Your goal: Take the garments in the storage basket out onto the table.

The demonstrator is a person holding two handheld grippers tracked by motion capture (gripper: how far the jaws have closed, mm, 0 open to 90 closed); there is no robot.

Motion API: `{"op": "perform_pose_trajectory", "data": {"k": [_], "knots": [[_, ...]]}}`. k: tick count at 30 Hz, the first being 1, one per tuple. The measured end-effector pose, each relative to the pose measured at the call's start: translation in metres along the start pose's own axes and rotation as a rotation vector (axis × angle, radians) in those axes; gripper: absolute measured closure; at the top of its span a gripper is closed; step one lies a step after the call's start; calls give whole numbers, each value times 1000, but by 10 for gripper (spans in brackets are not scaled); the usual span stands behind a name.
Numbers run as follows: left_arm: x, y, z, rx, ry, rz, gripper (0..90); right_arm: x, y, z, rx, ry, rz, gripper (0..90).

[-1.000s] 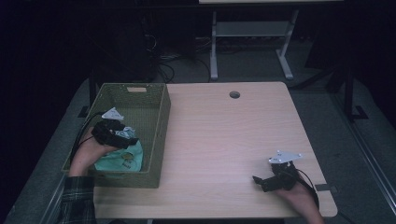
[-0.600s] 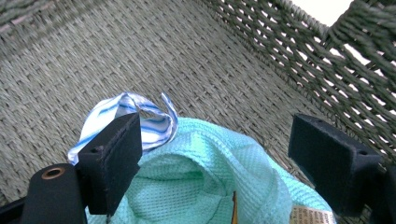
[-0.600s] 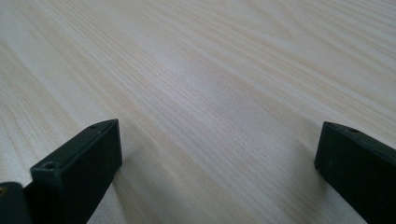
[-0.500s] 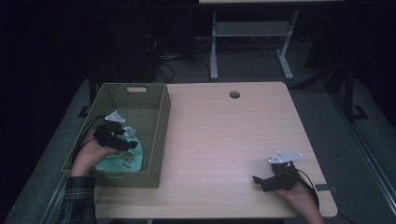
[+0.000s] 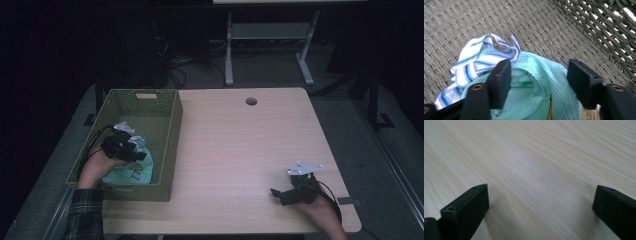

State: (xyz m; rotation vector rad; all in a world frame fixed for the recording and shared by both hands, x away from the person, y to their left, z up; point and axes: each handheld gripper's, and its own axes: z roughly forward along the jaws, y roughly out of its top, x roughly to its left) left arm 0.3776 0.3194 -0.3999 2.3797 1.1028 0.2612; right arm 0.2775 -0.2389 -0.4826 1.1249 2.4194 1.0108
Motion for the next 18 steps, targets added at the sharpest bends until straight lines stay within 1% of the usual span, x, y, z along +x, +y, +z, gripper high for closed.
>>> {"op": "perform_pose_trajectory", "data": {"k": [4,7,14,17,18], "knots": [[1,-1,1,13,0,-11,473,0,0,0,0,0,0,3],[2,-2,2,31,-5,-19,534,0,0,0,0,1,0,3],[2,-2,5,72,-31,-43,682,0,0,0,0,0,0,3],[4,-2,4,95,-42,-34,749,0,0,0,0,0,0,3],[4,-3,4,100,-46,-37,780,0,0,0,0,0,1,3]]}}
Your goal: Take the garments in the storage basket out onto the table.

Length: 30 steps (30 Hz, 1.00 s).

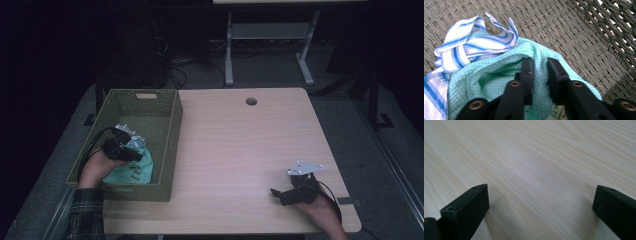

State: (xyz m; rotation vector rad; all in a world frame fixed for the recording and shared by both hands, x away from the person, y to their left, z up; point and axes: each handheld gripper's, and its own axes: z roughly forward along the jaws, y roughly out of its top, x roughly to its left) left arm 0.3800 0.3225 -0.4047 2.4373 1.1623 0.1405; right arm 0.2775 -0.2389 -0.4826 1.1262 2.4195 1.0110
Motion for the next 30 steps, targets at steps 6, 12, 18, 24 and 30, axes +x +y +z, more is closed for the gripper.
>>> {"op": "perform_pose_trajectory", "data": {"k": [6,12,18,24,30], "knots": [[-1,1,-2,-4,0,-4,838,0,0,0,0,0,-1,3],[-1,1,-12,-74,-4,-7,841,0,0,0,0,0,0,3],[-4,4,-20,-127,-5,14,841,0,0,0,0,0,0,3],[-7,7,-31,-197,-19,23,844,0,0,0,0,0,-1,3],[-12,9,-40,-268,-46,15,846,0,0,0,0,0,-1,3]]}}
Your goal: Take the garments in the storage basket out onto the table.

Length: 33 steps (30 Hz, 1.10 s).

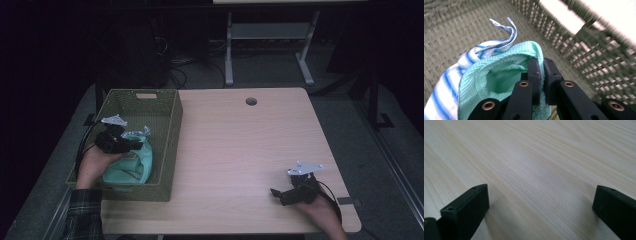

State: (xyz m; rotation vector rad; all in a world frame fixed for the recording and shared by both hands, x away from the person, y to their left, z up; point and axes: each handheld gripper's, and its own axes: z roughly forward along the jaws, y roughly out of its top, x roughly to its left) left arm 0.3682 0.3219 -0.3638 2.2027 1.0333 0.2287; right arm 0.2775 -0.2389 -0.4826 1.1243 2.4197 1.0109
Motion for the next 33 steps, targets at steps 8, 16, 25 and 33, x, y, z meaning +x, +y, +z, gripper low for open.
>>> {"op": "perform_pose_trajectory", "data": {"k": [8,16,25,33], "knots": [[-7,8,-14,-112,-33,0,858,0,0,0,0,0,1,3],[-8,11,-25,-202,-39,-14,864,0,0,0,0,0,1,3],[-9,17,-32,-249,-40,-14,864,0,0,0,0,0,0,3],[-13,28,-42,-297,-47,-5,864,0,0,0,0,-1,1,3]]}}
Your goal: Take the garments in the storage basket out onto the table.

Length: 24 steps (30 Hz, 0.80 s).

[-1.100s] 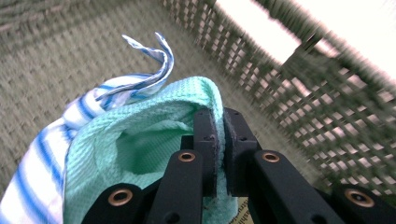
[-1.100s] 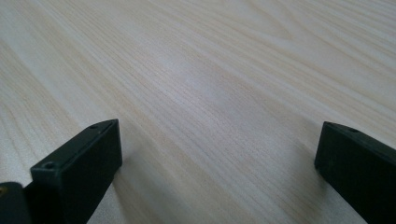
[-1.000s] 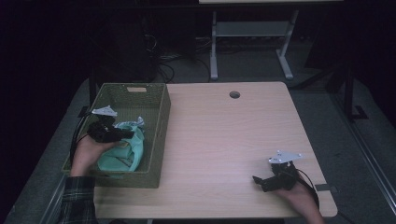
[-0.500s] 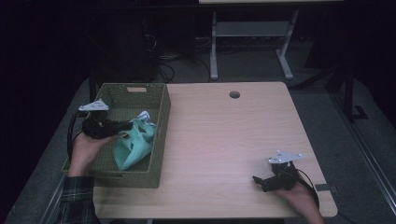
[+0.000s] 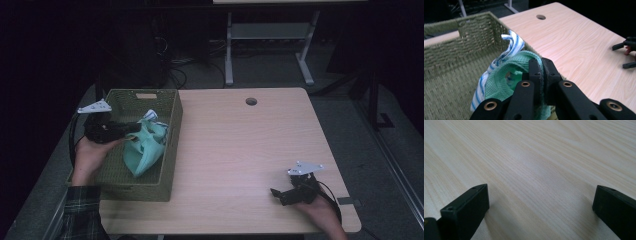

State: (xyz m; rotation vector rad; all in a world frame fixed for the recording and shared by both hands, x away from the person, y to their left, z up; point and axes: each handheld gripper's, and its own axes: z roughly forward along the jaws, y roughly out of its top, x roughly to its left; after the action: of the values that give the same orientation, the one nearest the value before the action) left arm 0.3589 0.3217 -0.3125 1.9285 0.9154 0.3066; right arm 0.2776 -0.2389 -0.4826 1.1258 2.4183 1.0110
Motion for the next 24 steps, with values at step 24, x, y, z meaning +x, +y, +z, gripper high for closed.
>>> {"op": "perform_pose_trajectory", "data": {"k": [24], "knots": [[-16,40,-16,-89,-16,22,865,0,0,0,0,-6,11,3]]}}
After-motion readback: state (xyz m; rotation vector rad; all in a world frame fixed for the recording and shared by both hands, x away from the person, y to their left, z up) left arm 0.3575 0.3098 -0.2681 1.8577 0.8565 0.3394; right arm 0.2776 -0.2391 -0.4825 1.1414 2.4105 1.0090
